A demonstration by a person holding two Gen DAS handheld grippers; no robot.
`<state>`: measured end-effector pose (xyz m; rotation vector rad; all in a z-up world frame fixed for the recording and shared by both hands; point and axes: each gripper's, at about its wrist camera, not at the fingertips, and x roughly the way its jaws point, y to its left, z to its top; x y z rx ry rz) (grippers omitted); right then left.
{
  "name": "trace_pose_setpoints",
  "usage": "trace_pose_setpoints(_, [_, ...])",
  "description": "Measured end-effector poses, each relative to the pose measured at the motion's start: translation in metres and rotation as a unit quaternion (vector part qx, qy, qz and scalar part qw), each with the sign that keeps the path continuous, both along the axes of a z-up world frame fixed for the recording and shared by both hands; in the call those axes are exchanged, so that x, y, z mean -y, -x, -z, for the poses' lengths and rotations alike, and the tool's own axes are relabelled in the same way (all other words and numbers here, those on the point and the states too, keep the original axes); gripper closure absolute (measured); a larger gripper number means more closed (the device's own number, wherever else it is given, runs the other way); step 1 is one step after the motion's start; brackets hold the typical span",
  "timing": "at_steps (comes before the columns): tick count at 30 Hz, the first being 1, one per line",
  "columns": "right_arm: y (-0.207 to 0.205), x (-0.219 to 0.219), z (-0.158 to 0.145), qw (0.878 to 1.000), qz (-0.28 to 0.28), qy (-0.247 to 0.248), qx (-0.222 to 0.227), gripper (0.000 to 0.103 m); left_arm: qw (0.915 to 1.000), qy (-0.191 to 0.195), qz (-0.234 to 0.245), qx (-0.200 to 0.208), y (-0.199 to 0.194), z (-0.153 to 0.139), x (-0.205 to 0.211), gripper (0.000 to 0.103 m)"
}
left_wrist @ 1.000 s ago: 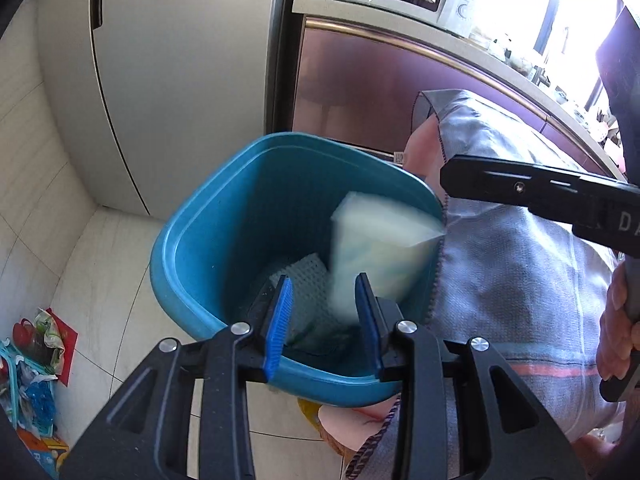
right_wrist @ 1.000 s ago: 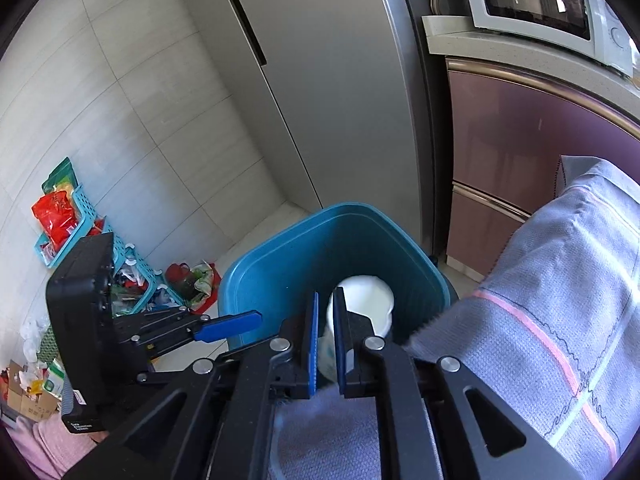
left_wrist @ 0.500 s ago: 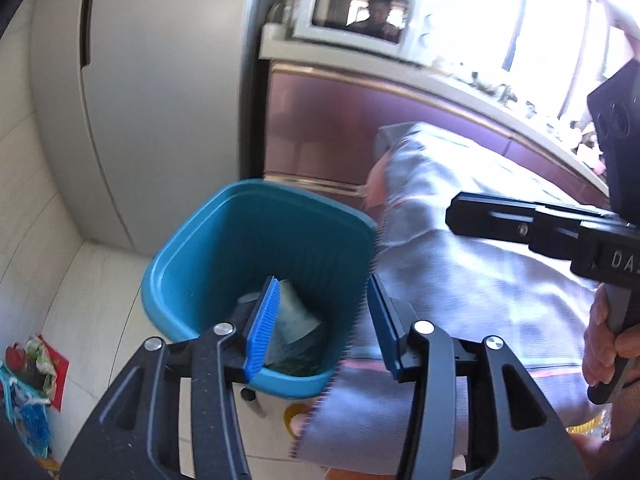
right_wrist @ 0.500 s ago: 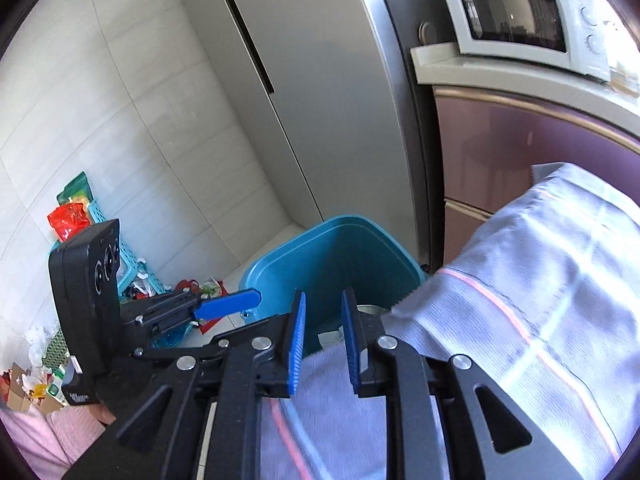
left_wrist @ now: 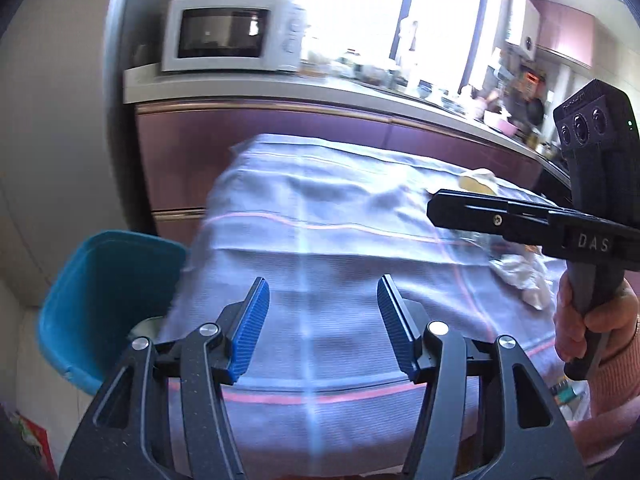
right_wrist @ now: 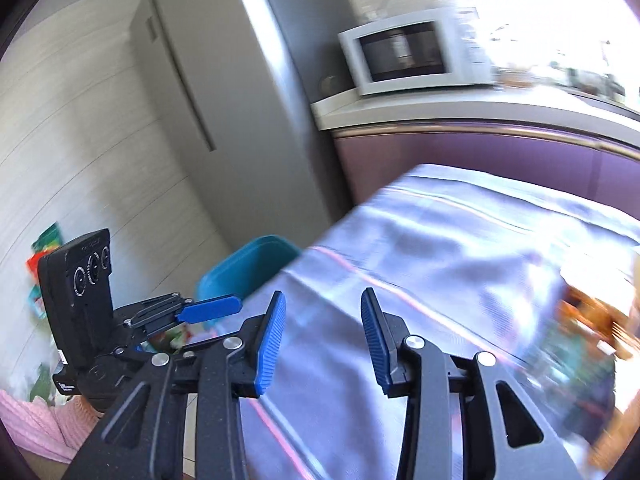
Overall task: Collect trash
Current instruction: 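Move both grippers back over the table, then grasp the crumpled white tissue with the left gripper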
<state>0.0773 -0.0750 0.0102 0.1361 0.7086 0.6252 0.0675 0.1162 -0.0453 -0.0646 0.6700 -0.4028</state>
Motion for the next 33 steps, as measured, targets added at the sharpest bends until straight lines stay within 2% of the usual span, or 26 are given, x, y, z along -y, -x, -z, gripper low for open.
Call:
trace_pose_setpoints(6, [0.019, 0.075, 0.005, 0.996, 0.088, -0.001, -0.003, 0.063, 0.9978, 0.001, 0.066, -0.008, 0.005, 0.003, 0.058, 0.047])
trace_pose_setpoints(16, [0.041, 0.174, 0.018, 0.977, 0.211, -0.016, -0.009, 0.058, 0.9865, -0.001, 0.162, -0.026, 0.008, 0.011, 0.141, 0.047])
trace_pose_setpoints(21, [0.047, 0.205, 0.029, 0.970, 0.240, -0.023, -0.019, 0.055, 0.9787, 0.000, 0.201, -0.040, 0.009, 0.014, 0.172, 0.047])
trace_pose_setpoints(25, [0.046, 0.215, 0.040, 0.969, 0.240, -0.039, -0.037, 0.054, 0.9746, -0.003, 0.217, -0.056, 0.006, 0.020, 0.192, 0.047])
trace_pose_setpoints(27, [0.044, 0.217, 0.045, 0.969, 0.239, -0.040, -0.042, 0.049, 0.9727, -0.006, 0.222, -0.068, 0.004, 0.024, 0.201, 0.047])
trace_pose_setpoints(33, [0.038, 0.222, 0.061, 0.967, 0.237, -0.067, -0.068, 0.043, 0.9687, -0.017, 0.234, -0.082, 0.001, 0.030, 0.225, 0.046])
